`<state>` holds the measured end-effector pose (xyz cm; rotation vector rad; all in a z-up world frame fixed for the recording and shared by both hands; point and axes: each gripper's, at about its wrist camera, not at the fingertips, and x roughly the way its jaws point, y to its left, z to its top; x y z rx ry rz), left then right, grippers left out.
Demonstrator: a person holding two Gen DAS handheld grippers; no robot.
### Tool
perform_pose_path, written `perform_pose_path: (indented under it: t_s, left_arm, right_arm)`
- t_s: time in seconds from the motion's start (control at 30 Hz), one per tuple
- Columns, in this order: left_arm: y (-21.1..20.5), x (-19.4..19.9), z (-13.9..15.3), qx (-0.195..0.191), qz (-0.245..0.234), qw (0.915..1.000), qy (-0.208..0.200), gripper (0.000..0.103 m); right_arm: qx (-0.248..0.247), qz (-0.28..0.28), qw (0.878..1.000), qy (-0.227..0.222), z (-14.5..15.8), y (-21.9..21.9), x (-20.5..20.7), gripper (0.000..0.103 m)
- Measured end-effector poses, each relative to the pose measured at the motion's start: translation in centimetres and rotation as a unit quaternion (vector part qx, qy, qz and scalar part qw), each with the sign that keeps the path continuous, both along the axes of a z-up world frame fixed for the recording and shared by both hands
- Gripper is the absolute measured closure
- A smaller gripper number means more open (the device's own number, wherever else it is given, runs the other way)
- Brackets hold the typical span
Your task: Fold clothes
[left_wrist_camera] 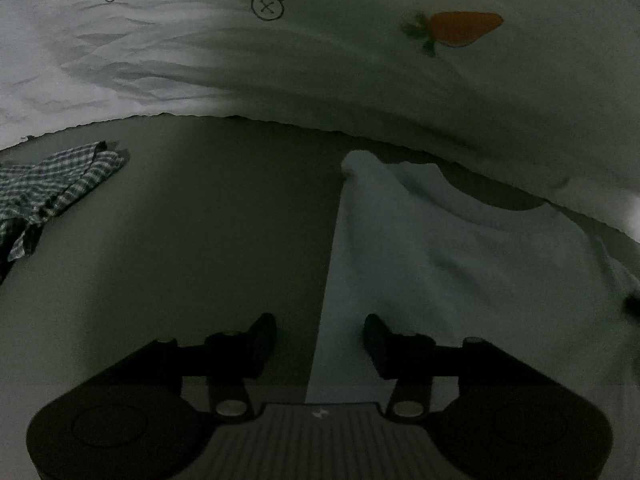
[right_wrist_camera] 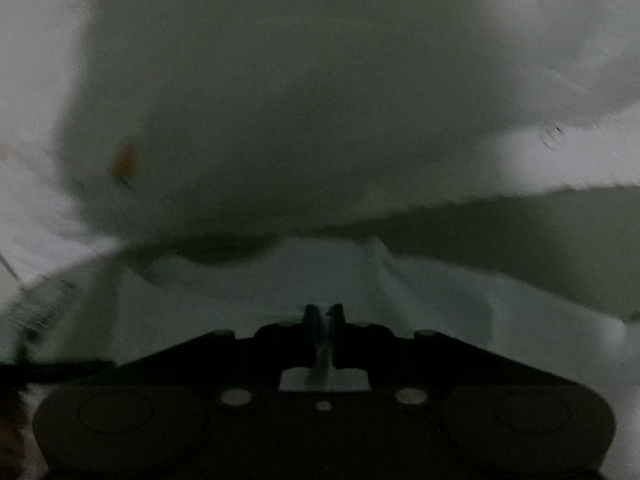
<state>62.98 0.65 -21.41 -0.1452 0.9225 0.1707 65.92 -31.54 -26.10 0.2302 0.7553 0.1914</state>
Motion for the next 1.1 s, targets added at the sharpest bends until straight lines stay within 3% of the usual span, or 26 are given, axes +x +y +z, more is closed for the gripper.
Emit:
perform_pose_path:
  t_s: [0.07, 0.13, 0.3, 0.47, 0.57, 0.63, 0.8, 0.87, 0.9, 1.0, 1.1]
  left_arm:
    - [-0.1, -0.2, 0.2, -0.001, 0.003, 1.0, 0.001, 0.051]
    - [0.1, 0.1, 0.1, -0.005, 0.006, 1.0, 0.002, 0.05]
    - [-0.2, 0.3, 0.5, -0.01, 0.012, 0.9997, 0.02, 0.048]
    - [-1.2, -1.2, 1.0, -0.036, -0.007, 0.9985, 0.041, 0.041]
    - [-2.5, -2.2, 0.7, -0.008, -0.028, 0.9988, 0.039, 0.036]
    - [-2.7, -2.3, 0.6, -0.004, -0.029, 0.9989, 0.037, 0.033]
    - [-3.1, -2.3, 0.2, 0.007, -0.031, 0.999, 0.032, 0.02]
    - [-3.2, -2.4, 0.0, 0.011, -0.032, 0.999, 0.03, 0.016]
    - [-3.3, -2.4, -0.1, 0.013, -0.033, 0.999, 0.029, 0.015]
    - [-3.5, -2.4, -0.3, 0.019, -0.034, 0.9989, 0.026, 0.013]
    - [-3.4, -2.5, -0.5, 0.018, -0.035, 0.9989, 0.024, 0.012]
  right_arm:
    - [0.021, -0.013, 0.999, 0.036, -1.2, -0.7, 0.1, 0.094]
    - [0.026, -0.026, 0.999, 0.039, -0.6, -1.4, -0.3, 0.086]
    - [-0.012, -0.088, 0.996, 0.0, 1.4, -5.2, -4.3, 0.064]
    - [-0.07, -0.167, 0.983, 0.007, 1.0, -10.8, -7.5, 0.057]
    - [-0.11, -0.207, 0.972, 0.018, 0.4, -14.0, -8.8, 0.056]
    - [-0.128, -0.228, 0.965, 0.023, 0.0, -16.0, -9.5, 0.05]
    - [-0.044, -0.224, 0.974, 0.019, -1.3, -18.4, -8.2, 0.046]
    - [-0.036, -0.231, 0.972, 0.011, -1.5, -18.5, -7.8, 0.053]
    - [-0.05, -0.23, 0.972, 0.014, -1.4, -18.1, -7.5, 0.07]
    - [-0.064, -0.226, 0.972, 0.022, -1.2, -17.3, -6.7, 0.09]
    - [-0.004, -0.237, 0.971, 0.025, -0.8, -17.9, -6.7, 0.093]
